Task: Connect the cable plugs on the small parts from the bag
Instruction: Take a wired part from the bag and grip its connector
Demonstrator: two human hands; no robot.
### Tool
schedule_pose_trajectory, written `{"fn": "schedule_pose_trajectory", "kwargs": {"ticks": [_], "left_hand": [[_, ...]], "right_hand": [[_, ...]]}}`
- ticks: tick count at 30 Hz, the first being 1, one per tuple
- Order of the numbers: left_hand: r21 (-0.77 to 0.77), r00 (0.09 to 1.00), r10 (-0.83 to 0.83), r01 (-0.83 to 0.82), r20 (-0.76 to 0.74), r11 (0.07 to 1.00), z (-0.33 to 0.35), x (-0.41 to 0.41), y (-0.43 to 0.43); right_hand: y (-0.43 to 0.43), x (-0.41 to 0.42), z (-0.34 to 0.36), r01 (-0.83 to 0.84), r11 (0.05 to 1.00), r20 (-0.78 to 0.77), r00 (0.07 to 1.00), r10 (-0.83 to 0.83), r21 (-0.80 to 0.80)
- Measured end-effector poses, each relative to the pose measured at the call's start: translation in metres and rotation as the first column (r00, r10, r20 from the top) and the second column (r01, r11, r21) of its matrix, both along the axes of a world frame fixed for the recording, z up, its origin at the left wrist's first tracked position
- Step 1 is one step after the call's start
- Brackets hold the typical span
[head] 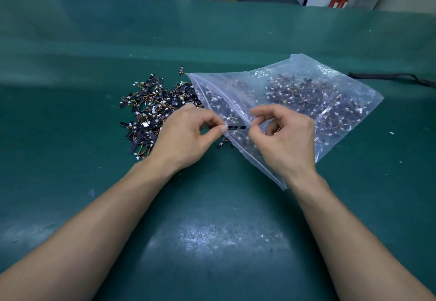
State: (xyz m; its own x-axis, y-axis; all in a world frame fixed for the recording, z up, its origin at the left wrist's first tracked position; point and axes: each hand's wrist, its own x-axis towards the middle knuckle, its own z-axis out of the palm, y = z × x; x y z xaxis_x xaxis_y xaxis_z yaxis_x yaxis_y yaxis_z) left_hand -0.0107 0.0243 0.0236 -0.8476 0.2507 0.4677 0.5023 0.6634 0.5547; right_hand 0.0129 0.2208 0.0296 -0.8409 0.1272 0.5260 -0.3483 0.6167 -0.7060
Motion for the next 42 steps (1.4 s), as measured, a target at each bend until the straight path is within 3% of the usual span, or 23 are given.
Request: {"fn": "schedule_pose_trajectory", "kwargs": {"ticks": [4,8,9,13,16,20,22,24,27,32,36,42], "left_hand": [[-0.208,0.999,-0.014,0.005,-0.043,0.978,0.01,-0.013,0.03],[-0.387,0.991,0.097,-0.052,0.097,0.921,0.02,-0.027,0.069],[-0.362,0.982,0.113,-0.051,0.152,0.931,0.021,-0.03,0.078],[0.016,0.896,0.099,-0.117,0.434,0.993,0.018,-0.036,0.101],[0.043,0.905,0.117,-0.147,0.409,0.988,0.014,-0.038,0.094],[-0.249,0.948,0.2,-0.137,0.249,0.959,0.023,-0.028,0.077],[-0.405,0.985,0.153,-0.109,0.079,0.908,0.027,-0.019,0.062],[-0.398,0.992,0.123,-0.119,-0.015,0.91,0.022,-0.015,0.036],[-0.317,0.984,0.175,-0.175,-0.027,0.932,0.005,-0.011,-0.009],[-0.394,0.954,0.294,-0.293,-0.06,0.871,-0.004,-0.009,-0.044],[-0.476,0.946,0.322,-0.304,-0.045,0.825,-0.004,-0.011,-0.044],[-0.47,0.952,0.304,-0.281,-0.028,0.836,-0.006,-0.011,-0.044]], "right_hand": [[0.0,0.001,0.003,0.003,0.999,-0.062,0.998,-0.005,-0.038],[0.0,0.003,0.007,0.02,0.997,-0.128,0.991,-0.029,-0.077],[-0.001,0.003,0.008,0.024,0.996,-0.147,0.988,-0.036,-0.082],[-0.002,0.005,0.009,0.013,0.996,-0.178,0.984,-0.028,-0.083],[-0.004,0.006,0.009,-0.006,0.997,-0.183,0.983,-0.009,-0.08],[-0.004,0.005,0.007,-0.036,0.997,-0.155,0.988,0.025,-0.068],[-0.005,0.004,0.004,-0.053,0.998,-0.133,0.99,0.048,-0.038],[-0.005,0.003,0.001,-0.068,0.998,-0.098,0.993,0.067,-0.006],[-0.005,0.002,-0.005,-0.099,0.995,0.012,0.995,0.099,0.011],[-0.009,0.0,-0.016,-0.198,0.969,0.274,0.95,0.151,0.15],[-0.009,0.0,-0.019,-0.193,0.977,0.281,0.946,0.16,0.093],[-0.01,0.0,-0.019,-0.2,0.976,0.277,0.946,0.171,0.081]]}}
